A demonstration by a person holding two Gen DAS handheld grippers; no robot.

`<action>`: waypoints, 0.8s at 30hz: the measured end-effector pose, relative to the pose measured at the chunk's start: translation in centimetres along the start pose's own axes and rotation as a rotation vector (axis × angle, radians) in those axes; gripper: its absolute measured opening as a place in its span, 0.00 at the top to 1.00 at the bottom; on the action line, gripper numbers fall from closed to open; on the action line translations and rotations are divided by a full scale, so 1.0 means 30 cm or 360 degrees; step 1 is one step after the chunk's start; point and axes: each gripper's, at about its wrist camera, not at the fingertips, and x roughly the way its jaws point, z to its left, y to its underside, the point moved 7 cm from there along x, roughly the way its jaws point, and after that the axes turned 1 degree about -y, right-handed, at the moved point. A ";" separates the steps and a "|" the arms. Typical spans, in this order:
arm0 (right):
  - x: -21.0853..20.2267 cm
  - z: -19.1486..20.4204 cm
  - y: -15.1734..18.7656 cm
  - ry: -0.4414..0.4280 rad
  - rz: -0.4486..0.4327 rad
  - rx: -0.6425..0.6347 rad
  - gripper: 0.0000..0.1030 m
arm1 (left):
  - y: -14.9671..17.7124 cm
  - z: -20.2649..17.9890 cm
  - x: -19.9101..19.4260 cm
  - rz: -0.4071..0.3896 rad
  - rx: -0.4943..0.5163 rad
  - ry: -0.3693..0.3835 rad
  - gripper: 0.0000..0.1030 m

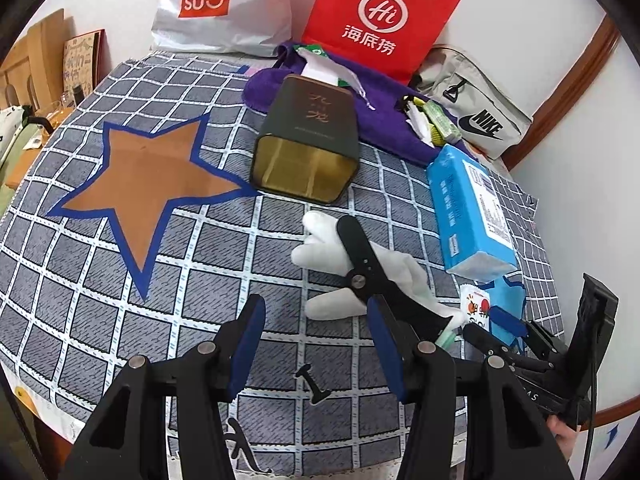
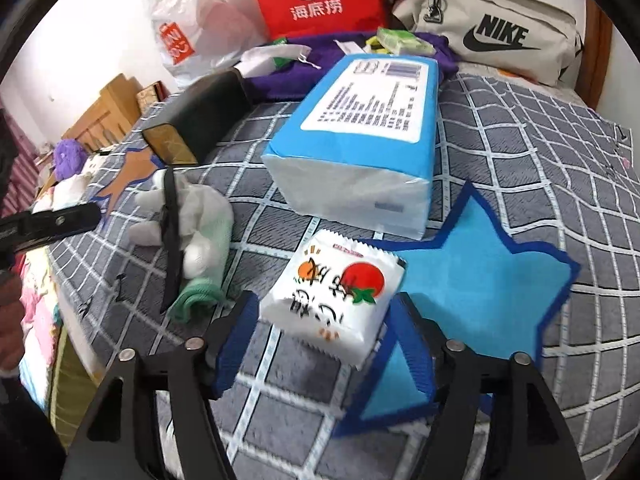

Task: Organize soft objects
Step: 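Grasp the white glove with the left gripper while the right gripper grasps the snack packet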

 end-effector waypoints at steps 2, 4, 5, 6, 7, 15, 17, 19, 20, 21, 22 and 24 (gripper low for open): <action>0.013 0.009 -0.011 0.0033 -0.0014 -0.0002 0.23 | -0.002 0.012 0.007 0.0005 -0.0011 -0.0003 0.51; 0.028 0.015 -0.016 0.0097 -0.0026 -0.0037 0.23 | -0.002 0.020 0.015 0.0010 -0.0021 -0.0002 0.51; 0.032 0.018 -0.016 0.0129 -0.0030 -0.0071 0.24 | -0.002 0.024 0.020 0.0014 -0.0024 -0.0001 0.51; 0.036 0.020 -0.014 0.0171 -0.0042 -0.0109 0.28 | -0.002 0.026 0.024 0.0020 -0.0025 -0.0002 0.51; 0.040 0.022 -0.009 0.0214 -0.0052 -0.0148 0.30 | 0.000 0.026 0.029 0.0025 -0.0023 -0.0004 0.51; 0.019 0.016 0.006 0.0226 -0.0112 -0.0196 0.48 | 0.024 -0.057 0.056 0.0065 0.0050 0.0111 0.51; 0.015 0.020 0.011 0.0227 -0.0121 -0.0210 0.51 | 0.031 -0.101 0.061 0.0072 0.0059 0.0180 0.51; 0.009 0.025 0.017 0.0227 -0.0130 -0.0230 0.53 | 0.040 -0.145 0.072 0.0093 0.0075 0.0222 0.51; 0.007 0.028 0.020 0.0222 -0.0132 -0.0237 0.53 | 0.045 -0.159 0.078 0.0101 0.0078 0.0234 0.51; 0.004 0.028 0.022 0.0213 -0.0132 -0.0243 0.54 | 0.049 -0.175 0.088 0.0107 0.0065 0.0241 0.51; 0.001 0.029 0.026 0.0202 -0.0130 -0.0251 0.54 | 0.050 -0.180 0.095 0.0109 0.0050 0.0242 0.51; -0.006 0.029 0.037 0.0186 -0.0128 -0.0283 0.54 | 0.055 -0.195 0.116 0.0131 0.0003 0.0257 0.52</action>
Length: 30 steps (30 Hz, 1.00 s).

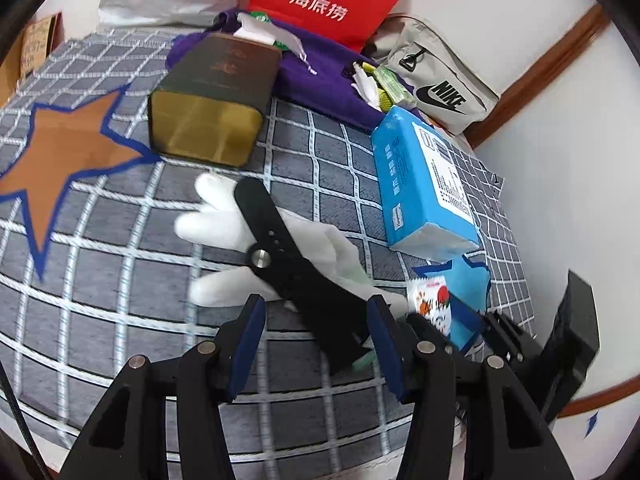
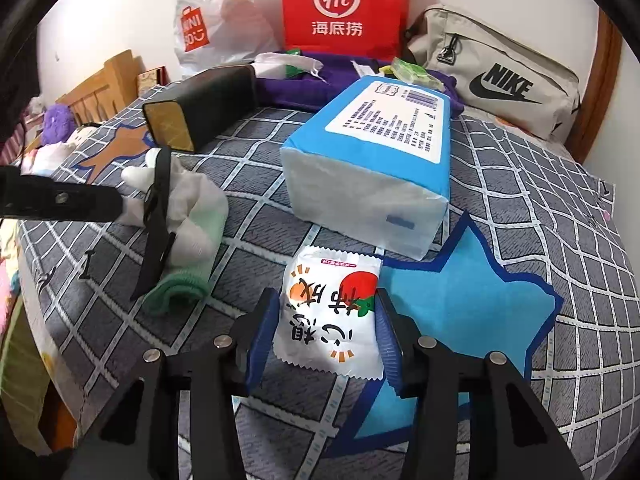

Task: Organize soft objects
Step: 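Grasp the white glove with the left gripper while the right gripper grasps the snack packet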

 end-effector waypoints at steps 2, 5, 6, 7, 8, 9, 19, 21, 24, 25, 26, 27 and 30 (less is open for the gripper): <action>-0.011 -0.008 0.012 -0.0019 0.0000 -0.0006 0.54 | 0.006 -0.014 0.017 0.0024 -0.0026 0.0017 0.52; -0.025 -0.027 0.025 -0.0044 0.0005 0.0004 0.54 | 0.007 -0.027 0.044 0.0041 -0.0049 -0.0024 0.52; -0.028 -0.031 0.027 -0.0048 0.0005 0.0004 0.54 | 0.005 -0.028 0.053 0.0044 -0.0056 -0.0047 0.52; -0.030 -0.036 0.029 -0.0053 0.0005 0.0005 0.54 | 0.002 -0.025 0.065 0.0050 -0.0070 -0.0080 0.52; -0.031 -0.039 0.031 -0.0059 0.0004 0.0001 0.54 | -0.002 -0.026 0.075 0.0053 -0.0088 -0.0089 0.52; -0.032 -0.040 0.033 -0.0065 0.0001 -0.0007 0.54 | -0.005 -0.025 0.081 0.0052 -0.0105 -0.0091 0.52; -0.037 -0.063 0.040 -0.0111 -0.0006 -0.0003 0.54 | -0.055 -0.009 0.067 0.0003 -0.0062 -0.0230 0.90; -0.039 -0.071 0.042 -0.0108 -0.0005 0.0004 0.54 | -0.052 -0.028 0.068 0.0024 -0.0013 -0.0209 0.90; -0.039 -0.072 0.045 -0.0110 -0.0005 0.0005 0.54 | -0.044 -0.042 0.093 0.0092 -0.0021 -0.0249 0.80; -0.039 -0.072 0.045 -0.0108 -0.0004 0.0003 0.54 | -0.043 -0.039 0.100 0.0104 -0.0034 -0.0287 0.77; -0.039 -0.074 0.045 -0.0106 -0.0002 0.0000 0.54 | -0.044 -0.038 0.098 0.0089 -0.0038 -0.0305 0.76; -0.040 -0.075 0.047 -0.0102 -0.0002 -0.0003 0.54 | -0.048 -0.034 0.090 0.0071 -0.0045 -0.0316 0.72; -0.045 -0.088 0.053 -0.0097 0.0002 0.0003 0.54 | -0.060 -0.025 0.084 0.0054 -0.0067 -0.0335 0.49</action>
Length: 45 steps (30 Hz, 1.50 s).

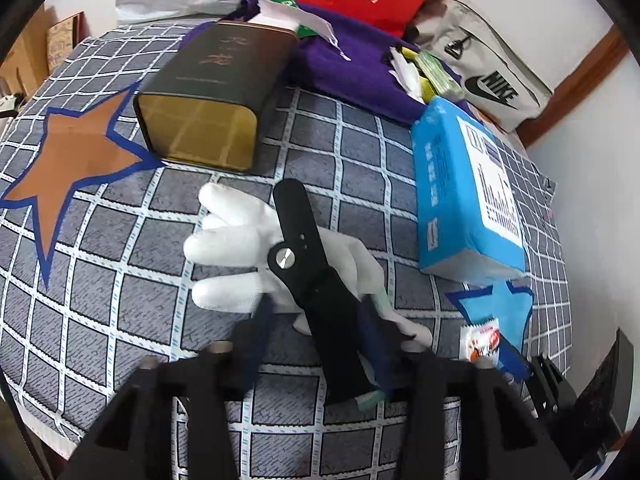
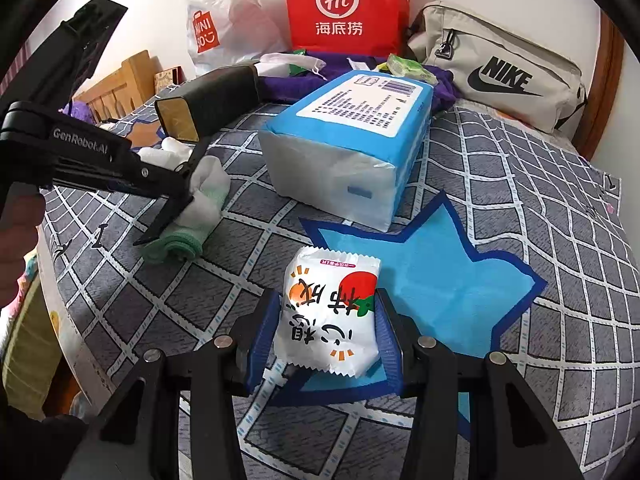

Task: Organize soft objects
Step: 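Grasp the white glove with the left gripper while the right gripper grasps the snack packet, then carry the white glove and snack packet toward the purple towel with both grippers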

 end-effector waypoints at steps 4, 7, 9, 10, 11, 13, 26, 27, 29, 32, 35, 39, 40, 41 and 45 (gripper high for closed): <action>-0.004 -0.008 0.004 -0.0005 0.0017 -0.0002 0.54 | -0.014 -0.030 0.034 0.0012 0.0035 -0.0039 0.48; -0.002 -0.001 0.007 0.0020 0.0024 -0.0032 0.54 | -0.020 -0.044 0.069 -0.0008 0.0034 -0.0104 0.50; -0.004 0.000 0.010 0.0021 0.0021 -0.0035 0.54 | -0.023 -0.051 0.065 -0.0053 0.0064 -0.0136 0.66; -0.005 -0.001 0.012 0.0016 0.0020 -0.0027 0.54 | -0.022 -0.055 0.059 -0.0054 0.0081 -0.0110 0.75; -0.007 -0.003 0.014 0.0008 0.0020 -0.0020 0.54 | -0.020 -0.056 0.053 -0.0050 0.0081 -0.0079 0.75; -0.011 -0.007 0.018 -0.0003 0.0023 -0.0011 0.54 | -0.019 -0.052 0.029 -0.0070 0.0085 -0.0049 0.76; -0.008 -0.004 0.020 0.0022 0.0042 -0.0018 0.54 | -0.036 0.082 -0.077 -0.0129 0.0090 -0.0147 0.76; -0.007 -0.002 0.019 0.0030 0.0046 -0.0021 0.54 | -0.033 0.094 -0.067 -0.0109 0.0096 -0.0164 0.76; -0.004 0.001 0.018 0.0043 0.0051 -0.0027 0.53 | -0.014 0.105 -0.035 -0.0036 0.0155 -0.0230 0.75; -0.004 0.000 0.018 0.0050 0.0056 -0.0026 0.53 | 0.007 0.117 -0.017 -0.0027 0.0183 -0.0259 0.74; -0.004 -0.002 0.017 0.0055 0.0063 -0.0018 0.53 | 0.019 0.136 -0.019 -0.0042 0.0146 -0.0151 0.74; -0.001 -0.001 0.016 0.0079 0.0071 -0.0021 0.53 | 0.019 0.164 -0.045 -0.0088 0.0126 -0.0072 0.75; 0.000 0.000 0.016 0.0086 0.0075 -0.0023 0.53 | 0.018 0.173 -0.053 -0.0103 0.0124 -0.0070 0.75; 0.000 0.001 0.015 0.0090 0.0080 -0.0022 0.53 | 0.017 0.178 -0.058 -0.0113 0.0122 -0.0066 0.75; 0.001 -0.002 0.012 0.0081 0.0089 0.0003 0.54 | 0.003 0.214 -0.083 -0.0149 0.0097 -0.0063 0.75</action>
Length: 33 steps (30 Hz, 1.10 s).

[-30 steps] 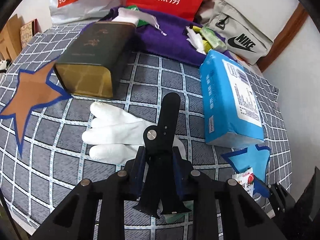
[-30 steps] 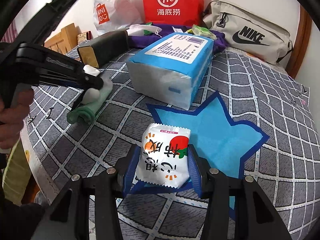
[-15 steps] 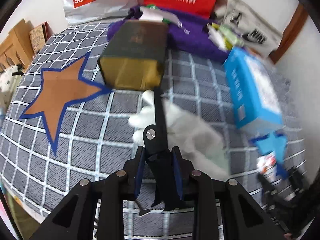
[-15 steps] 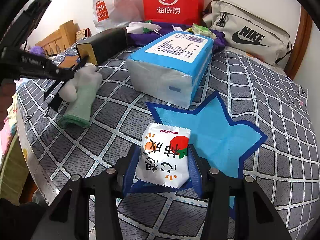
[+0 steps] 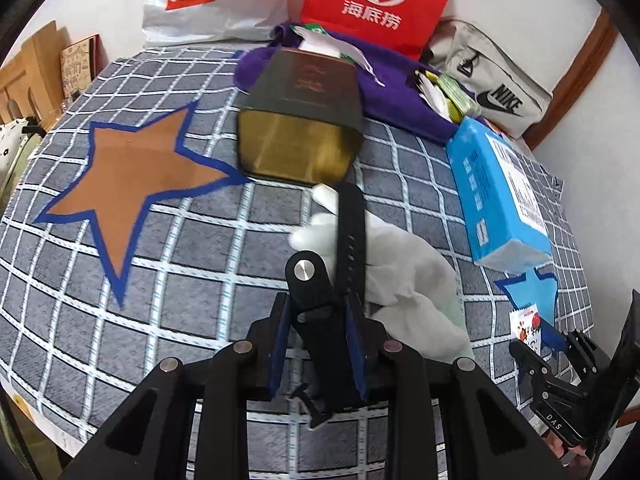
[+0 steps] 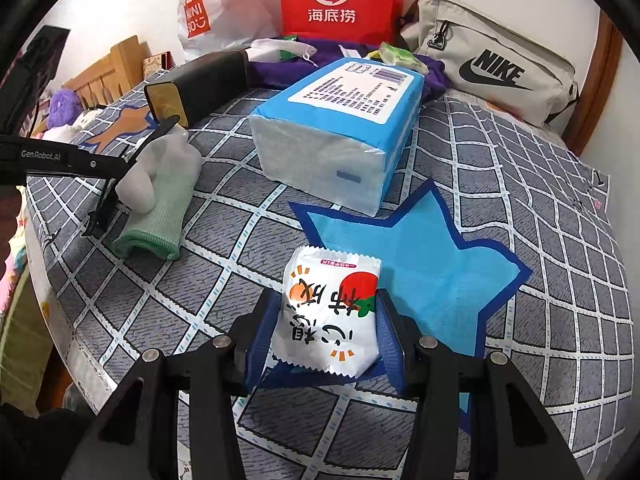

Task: Organize soft objects
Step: 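Carry the white glove and snack packet toward the purple towel with both grippers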

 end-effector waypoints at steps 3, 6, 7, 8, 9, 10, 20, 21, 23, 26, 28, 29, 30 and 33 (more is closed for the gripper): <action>-0.003 0.005 -0.008 -0.0015 0.0005 0.0016 0.55 | -0.014 0.018 -0.009 -0.0017 -0.0016 0.0012 0.75; -0.004 0.015 -0.022 -0.0056 0.0007 0.0037 0.56 | -0.029 0.033 -0.017 -0.0028 -0.0026 0.0013 0.75; -0.005 0.017 -0.028 -0.0057 0.0009 0.0042 0.56 | -0.036 0.039 -0.022 -0.0033 -0.0034 0.0022 0.75; -0.008 0.020 -0.032 -0.0055 0.0008 0.0045 0.56 | -0.043 0.044 -0.028 -0.0039 -0.0041 0.0029 0.75; -0.016 0.021 -0.043 -0.0055 0.0000 0.0052 0.56 | -0.049 0.048 -0.032 -0.0044 -0.0044 0.0031 0.75; -0.024 0.022 -0.051 -0.0059 -0.0007 0.0058 0.56 | -0.059 0.052 -0.039 -0.0055 -0.0049 0.0034 0.75; -0.135 0.025 -0.183 -0.0104 -0.0130 0.0056 0.57 | -0.152 0.065 -0.117 -0.0149 -0.0040 0.0034 0.75; -0.141 0.023 -0.196 -0.0106 -0.0140 0.0057 0.57 | -0.163 0.061 -0.121 -0.0153 -0.0041 0.0035 0.75; -0.158 0.026 -0.218 -0.0117 -0.0158 0.0059 0.57 | -0.189 0.049 -0.136 -0.0174 -0.0036 0.0042 0.75; -0.178 0.025 -0.253 -0.0122 -0.0188 0.0057 0.57 | -0.225 0.027 -0.159 -0.0204 -0.0014 0.0051 0.75; -0.190 0.020 -0.274 -0.0117 -0.0204 0.0062 0.57 | -0.246 0.020 -0.170 -0.0220 -0.0022 0.0066 0.75; -0.195 0.019 -0.282 -0.0124 -0.0207 0.0066 0.57 | -0.254 0.015 -0.175 -0.0227 -0.0019 0.0076 0.75; -0.199 0.016 -0.291 -0.0133 -0.0211 0.0071 0.57 | -0.267 0.010 -0.181 -0.0234 -0.0013 0.0084 0.75; -0.212 0.006 -0.326 -0.0129 -0.0239 0.0076 0.57 | -0.298 -0.004 -0.190 -0.0250 -0.0001 0.0084 0.75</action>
